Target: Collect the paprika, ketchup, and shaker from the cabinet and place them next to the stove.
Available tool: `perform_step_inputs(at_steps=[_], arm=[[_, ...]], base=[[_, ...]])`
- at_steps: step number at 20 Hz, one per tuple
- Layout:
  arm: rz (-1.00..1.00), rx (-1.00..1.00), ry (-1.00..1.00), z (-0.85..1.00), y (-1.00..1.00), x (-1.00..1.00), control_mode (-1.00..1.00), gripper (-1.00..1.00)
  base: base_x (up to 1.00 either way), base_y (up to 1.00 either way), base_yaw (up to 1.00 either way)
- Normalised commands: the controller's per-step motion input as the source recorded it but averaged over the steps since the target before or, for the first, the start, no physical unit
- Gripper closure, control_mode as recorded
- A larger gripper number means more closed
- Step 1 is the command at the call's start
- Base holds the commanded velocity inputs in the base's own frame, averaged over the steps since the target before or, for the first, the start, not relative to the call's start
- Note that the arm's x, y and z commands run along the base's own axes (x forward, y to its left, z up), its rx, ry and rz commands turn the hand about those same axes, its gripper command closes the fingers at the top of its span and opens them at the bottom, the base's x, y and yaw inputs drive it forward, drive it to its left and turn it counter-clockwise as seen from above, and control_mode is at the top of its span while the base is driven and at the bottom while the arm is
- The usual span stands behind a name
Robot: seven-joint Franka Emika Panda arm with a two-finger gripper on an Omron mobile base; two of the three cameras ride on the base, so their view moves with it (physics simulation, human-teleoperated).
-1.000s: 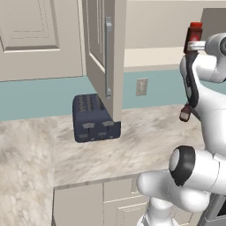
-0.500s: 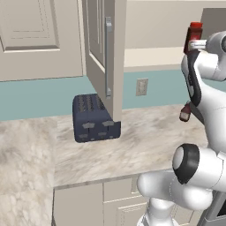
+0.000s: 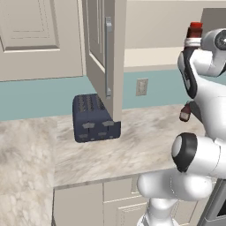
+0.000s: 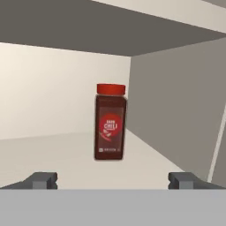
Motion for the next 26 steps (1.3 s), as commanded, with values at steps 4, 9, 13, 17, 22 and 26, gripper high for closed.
perform_step_inputs(at_steps=[4,9,13,17,22,26], arm=[[0.0,0.0,0.0,0.0,0.0,0.37,-1.0,-1.0],[0.0,0.01,0.0,0.0,-0.02,0.22,-1.0,-1.0],[0.0,0.0,0.0,0.0,0.0,0.01,-1.0,-1.0],[0.0,0.0,0.0,0.0,-0.05,0.08,-1.0,-1.0],[0.02,0.0,0.0,0.0,-0.25,0.23,-1.0,-1.0],[0.04,0.0,0.0,0.0,-0.17,0.42,-1.0,-1.0]], base=[[0.0,0.0,0.0],[0.0,0.0,0.0],[0.0,0.0,0.0],[0.0,0.0,0.0],[0.0,0.0,0.0],[0.0,0.0,0.0]])
